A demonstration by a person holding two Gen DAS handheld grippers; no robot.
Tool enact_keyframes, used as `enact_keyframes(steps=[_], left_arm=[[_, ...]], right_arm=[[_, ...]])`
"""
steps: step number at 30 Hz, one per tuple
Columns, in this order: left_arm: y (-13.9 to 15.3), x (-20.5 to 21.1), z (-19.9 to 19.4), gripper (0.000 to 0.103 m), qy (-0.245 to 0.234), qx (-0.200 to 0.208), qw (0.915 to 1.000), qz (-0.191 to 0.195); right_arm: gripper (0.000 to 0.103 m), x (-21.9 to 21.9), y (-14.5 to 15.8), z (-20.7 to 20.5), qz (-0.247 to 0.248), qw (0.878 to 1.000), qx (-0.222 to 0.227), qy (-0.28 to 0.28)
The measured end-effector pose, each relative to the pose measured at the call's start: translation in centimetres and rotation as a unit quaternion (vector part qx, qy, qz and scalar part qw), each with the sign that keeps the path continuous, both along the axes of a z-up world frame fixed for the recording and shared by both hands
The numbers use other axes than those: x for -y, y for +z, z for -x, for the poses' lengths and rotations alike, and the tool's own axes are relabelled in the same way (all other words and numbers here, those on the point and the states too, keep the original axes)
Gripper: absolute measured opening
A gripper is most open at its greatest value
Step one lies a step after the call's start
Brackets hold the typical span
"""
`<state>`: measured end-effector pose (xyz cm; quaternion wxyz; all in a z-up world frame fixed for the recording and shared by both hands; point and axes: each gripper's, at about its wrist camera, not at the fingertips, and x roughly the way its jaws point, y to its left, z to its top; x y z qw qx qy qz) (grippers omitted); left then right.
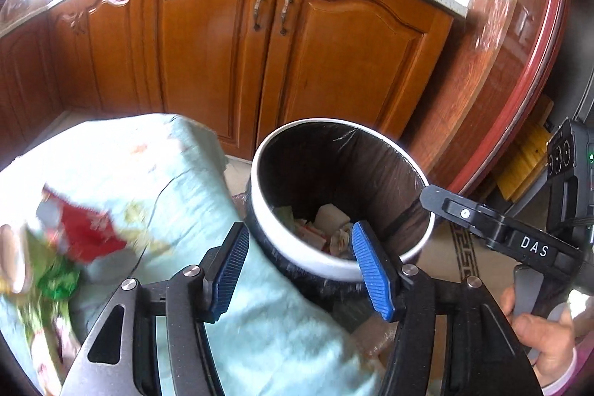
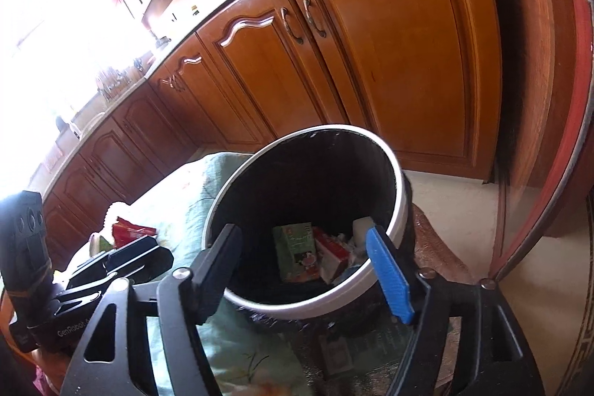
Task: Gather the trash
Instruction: 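Move both open tools back toward the yellow snack pouch and can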
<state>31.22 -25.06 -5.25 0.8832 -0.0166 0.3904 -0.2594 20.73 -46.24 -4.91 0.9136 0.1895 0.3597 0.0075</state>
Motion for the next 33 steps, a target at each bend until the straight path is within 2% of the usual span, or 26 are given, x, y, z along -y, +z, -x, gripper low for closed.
enact_keyframes(steps=[6, 18, 33], left_arm=[[-0.4, -4.6, 3.5, 0.058, 0.033, -0.01, 0.9993, 0.015], [-0.1, -13.6, 9.4, 0.059, 0.099, -0.022, 0.9945, 0.026], [0.4, -21.9, 12.2, 0.06, 0.174, -0.033, 0.9833, 0.043]], right_arm=[[0.075, -3.3, 0.0, 1.9, -0.015, 1.0, 0.011, 0.018], [0.075, -11.0, -1.6, 3.1, -0.032, 0.995, -0.015, 0.092], [0.075, -17.2, -2.3, 2.5, -0.022, 0.988, -0.022, 0.151]])
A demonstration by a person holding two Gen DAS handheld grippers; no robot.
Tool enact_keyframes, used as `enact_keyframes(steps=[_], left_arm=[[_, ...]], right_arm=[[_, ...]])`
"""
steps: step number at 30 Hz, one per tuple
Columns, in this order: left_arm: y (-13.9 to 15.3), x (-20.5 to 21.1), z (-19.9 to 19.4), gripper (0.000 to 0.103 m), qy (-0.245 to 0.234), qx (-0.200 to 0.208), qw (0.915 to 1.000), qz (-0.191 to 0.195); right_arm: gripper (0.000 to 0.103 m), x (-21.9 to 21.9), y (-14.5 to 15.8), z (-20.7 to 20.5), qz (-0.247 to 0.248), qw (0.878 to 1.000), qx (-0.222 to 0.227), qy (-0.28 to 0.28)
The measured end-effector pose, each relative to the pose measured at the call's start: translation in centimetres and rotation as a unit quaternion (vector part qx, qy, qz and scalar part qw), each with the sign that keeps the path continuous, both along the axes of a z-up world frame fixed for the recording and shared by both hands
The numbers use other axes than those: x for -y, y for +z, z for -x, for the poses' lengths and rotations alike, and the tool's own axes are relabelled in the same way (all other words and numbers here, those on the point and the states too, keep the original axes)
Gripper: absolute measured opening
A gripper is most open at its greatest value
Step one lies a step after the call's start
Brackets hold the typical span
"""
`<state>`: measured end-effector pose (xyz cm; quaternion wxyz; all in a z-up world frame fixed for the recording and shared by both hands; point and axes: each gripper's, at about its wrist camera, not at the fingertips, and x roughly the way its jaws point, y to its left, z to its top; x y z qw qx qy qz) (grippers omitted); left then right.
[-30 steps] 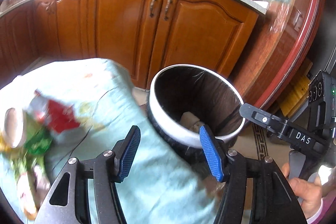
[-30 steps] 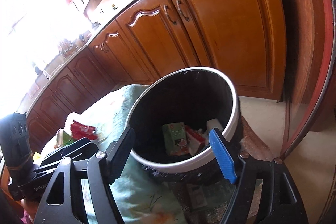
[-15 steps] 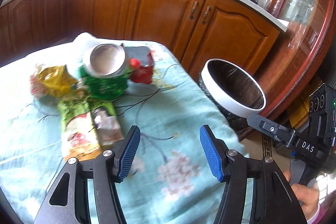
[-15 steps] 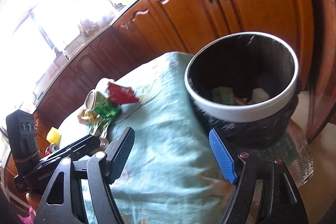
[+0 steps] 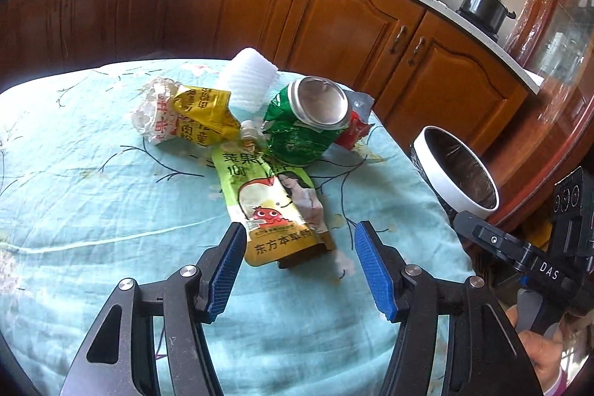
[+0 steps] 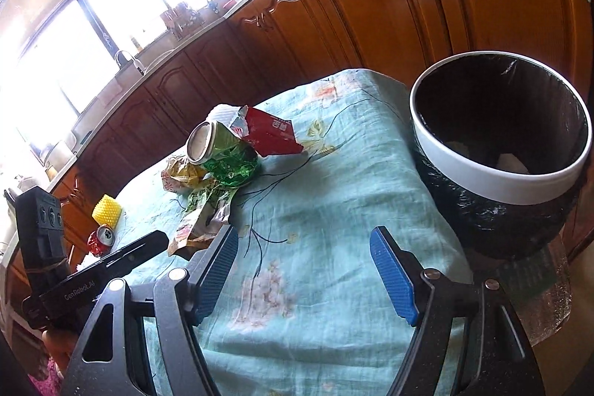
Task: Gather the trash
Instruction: 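Move both open tools back toward the yellow snack pouch and can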
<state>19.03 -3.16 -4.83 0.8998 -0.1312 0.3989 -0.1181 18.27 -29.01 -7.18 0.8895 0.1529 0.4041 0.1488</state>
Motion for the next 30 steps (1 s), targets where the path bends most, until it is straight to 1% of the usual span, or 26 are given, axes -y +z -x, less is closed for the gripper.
enact_keyframes(steps=[5, 10, 13, 17, 20, 26, 29, 30], left_arm=[[-0.1, -1.1, -0.6, 0.062, 0.013, -0.017, 0.9998, 0.001], [-0.5, -1.5, -1.9, 0.065, 0.017, -0.041, 0.9989, 0.011], [-0.8, -1.4, -2.9, 0.067, 0.012, -0.053, 0.9983, 0.023], [-1.7, -1.3, -4.7, 0.069, 0.015, -0.066, 0.9975, 0.022], [-2.4, -1.6, -6.0, 0.069, 0.017, -0.082, 0.9959, 0.034], [-3.2, -1.5, -7.5, 0.069, 0.017, -0.088, 0.9955, 0.031], [-3.3, -1.3, -7.7, 0.069, 0.014, -0.083, 0.996, 0.027], [-3.3, -1.1, -7.8, 0.069, 0.014, -0.083, 0.9962, 0.024]], right_arm=[[0.075, -1.0, -0.1, -1.1, -0.003, 1.0, -0.001, 0.007], [0.075, -2.0, -0.1, -2.5, -0.008, 1.0, -0.002, 0.013], [0.075, -2.5, -0.3, -3.4, -0.01, 1.0, -0.004, 0.016], [0.075, -2.9, -0.4, -4.9, -0.014, 1.0, -0.006, 0.018], [0.075, -3.2, -0.2, -6.3, -0.021, 1.0, -0.004, 0.016], [0.074, -3.9, 0.2, -9.5, -0.028, 0.999, 0.006, 0.013], [0.072, -4.4, -0.1, -11.2, -0.035, 0.999, 0.004, 0.015], [0.066, -4.7, -0.3, -11.8, -0.033, 0.999, 0.002, 0.014]])
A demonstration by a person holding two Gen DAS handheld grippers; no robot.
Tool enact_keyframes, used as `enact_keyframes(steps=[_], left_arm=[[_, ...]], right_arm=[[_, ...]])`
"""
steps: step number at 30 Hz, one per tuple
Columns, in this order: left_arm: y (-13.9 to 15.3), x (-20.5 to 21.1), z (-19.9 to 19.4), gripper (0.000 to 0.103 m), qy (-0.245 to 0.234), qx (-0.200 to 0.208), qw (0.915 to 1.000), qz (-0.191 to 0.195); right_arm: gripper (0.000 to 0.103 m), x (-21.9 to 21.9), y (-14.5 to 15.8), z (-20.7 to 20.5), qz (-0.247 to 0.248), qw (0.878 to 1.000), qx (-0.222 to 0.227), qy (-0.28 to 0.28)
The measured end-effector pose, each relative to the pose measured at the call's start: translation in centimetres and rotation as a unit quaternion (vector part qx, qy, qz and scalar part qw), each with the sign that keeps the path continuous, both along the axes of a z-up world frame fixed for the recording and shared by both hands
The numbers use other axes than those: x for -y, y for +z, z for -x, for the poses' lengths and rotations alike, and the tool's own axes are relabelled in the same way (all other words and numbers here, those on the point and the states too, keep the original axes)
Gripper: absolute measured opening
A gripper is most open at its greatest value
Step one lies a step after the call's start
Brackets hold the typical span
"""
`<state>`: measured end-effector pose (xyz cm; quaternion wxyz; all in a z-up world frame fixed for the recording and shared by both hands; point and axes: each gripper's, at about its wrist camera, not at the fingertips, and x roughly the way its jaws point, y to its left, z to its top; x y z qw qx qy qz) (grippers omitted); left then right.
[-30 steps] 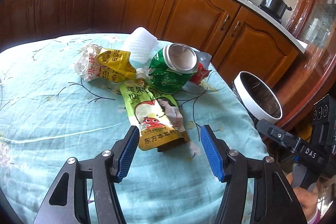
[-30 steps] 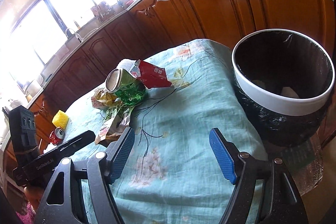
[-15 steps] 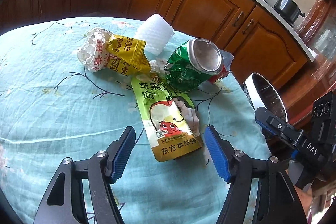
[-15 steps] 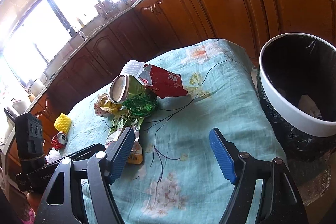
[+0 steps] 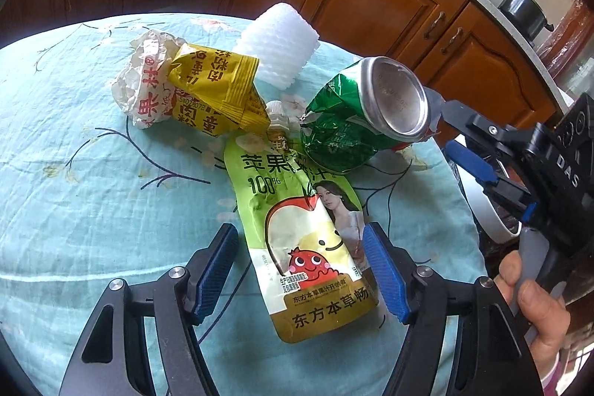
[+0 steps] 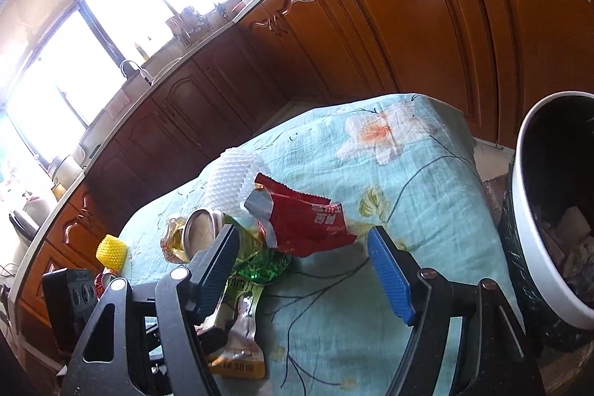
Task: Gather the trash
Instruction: 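Move both open tools back toward the yellow snack pouch and can, then grasp yellow-green juice pouch with left tool while right tool grasps red snack packet, then carry pouch in left tool over bin and open while right tool releases red packet there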
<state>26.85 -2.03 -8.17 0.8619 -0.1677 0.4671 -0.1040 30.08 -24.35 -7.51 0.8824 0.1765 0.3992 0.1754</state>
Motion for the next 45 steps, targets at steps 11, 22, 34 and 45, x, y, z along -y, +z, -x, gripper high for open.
enact_keyframes(steps=[11, 22, 34, 45], left_arm=[[-0.1, 1.5, 0.7, 0.04, -0.027, 0.023, 0.9993, -0.008], [3.3, 2.6, 5.8, 0.01, -0.041, 0.091, 0.9945, -0.033], [6.2, 3.2, 8.3, 0.002, -0.053, 0.139, 0.988, -0.042], [8.6, 7.4, 7.8, 0.002, -0.098, 0.171, 0.9798, -0.035]], right_arm=[[0.008, 1.4, -0.7, 1.0, 0.02, 1.0, -0.004, -0.008], [0.008, 6.3, -0.3, 7.4, 0.008, 0.999, -0.008, -0.041], [0.006, 9.1, 0.6, 10.8, -0.001, 0.998, 0.006, -0.065], [0.006, 12.8, 2.2, 12.1, -0.003, 0.995, 0.026, -0.097]])
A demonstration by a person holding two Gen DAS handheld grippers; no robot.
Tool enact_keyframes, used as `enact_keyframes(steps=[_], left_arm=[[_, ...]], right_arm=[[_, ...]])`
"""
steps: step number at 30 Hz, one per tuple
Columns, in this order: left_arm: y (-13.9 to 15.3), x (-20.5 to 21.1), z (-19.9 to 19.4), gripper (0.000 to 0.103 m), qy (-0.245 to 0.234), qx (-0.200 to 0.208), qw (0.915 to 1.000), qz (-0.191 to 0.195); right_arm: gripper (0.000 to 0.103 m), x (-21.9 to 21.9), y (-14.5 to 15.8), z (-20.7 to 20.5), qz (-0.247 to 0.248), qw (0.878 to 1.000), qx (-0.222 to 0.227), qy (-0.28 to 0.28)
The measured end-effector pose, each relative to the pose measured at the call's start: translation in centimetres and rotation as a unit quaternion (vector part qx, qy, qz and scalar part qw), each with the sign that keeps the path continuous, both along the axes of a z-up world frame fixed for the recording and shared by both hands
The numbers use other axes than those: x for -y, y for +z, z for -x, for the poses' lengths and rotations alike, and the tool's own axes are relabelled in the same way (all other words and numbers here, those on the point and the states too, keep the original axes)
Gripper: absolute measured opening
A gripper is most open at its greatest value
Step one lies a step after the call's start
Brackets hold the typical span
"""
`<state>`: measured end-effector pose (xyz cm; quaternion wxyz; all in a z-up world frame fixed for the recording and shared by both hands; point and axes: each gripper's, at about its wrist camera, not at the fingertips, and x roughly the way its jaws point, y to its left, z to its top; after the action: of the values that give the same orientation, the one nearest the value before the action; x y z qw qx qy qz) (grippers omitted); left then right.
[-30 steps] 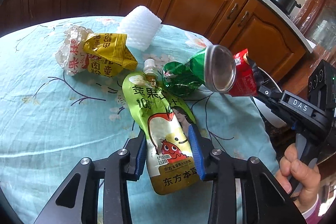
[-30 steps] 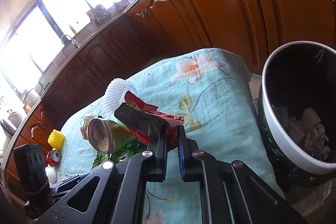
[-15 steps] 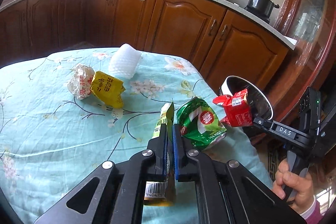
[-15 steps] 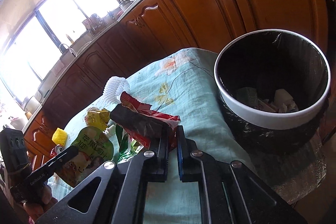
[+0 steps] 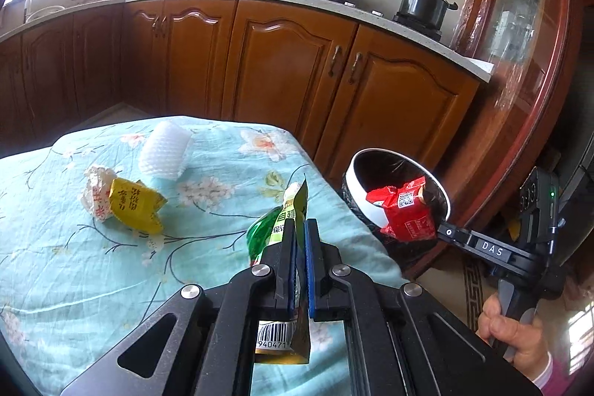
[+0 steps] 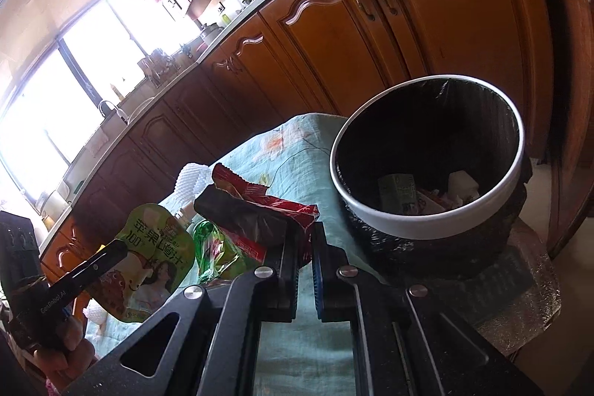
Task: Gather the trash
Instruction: 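Carry pouch in left tool over bin and open while right tool releases red packet there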
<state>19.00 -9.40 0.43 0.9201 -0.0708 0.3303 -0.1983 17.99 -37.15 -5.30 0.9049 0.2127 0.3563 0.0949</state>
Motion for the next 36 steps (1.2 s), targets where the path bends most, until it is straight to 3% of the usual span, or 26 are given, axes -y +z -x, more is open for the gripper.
enact_keyframes(steps=[18, 36], left_arm=[[-0.5, 8.4, -6.0, 0.002, -0.069, -0.002, 0.9976, 0.012], [-1.3, 14.5, -13.9, 0.002, -0.101, -0.038, 0.9941, 0.003]], right_arm=[[0.006, 6.3, 0.6, 0.4, 0.012, 0.998, 0.001, -0.063], [0.006, 9.9, 0.7, -2.9, 0.054, 0.995, -0.02, -0.087]])
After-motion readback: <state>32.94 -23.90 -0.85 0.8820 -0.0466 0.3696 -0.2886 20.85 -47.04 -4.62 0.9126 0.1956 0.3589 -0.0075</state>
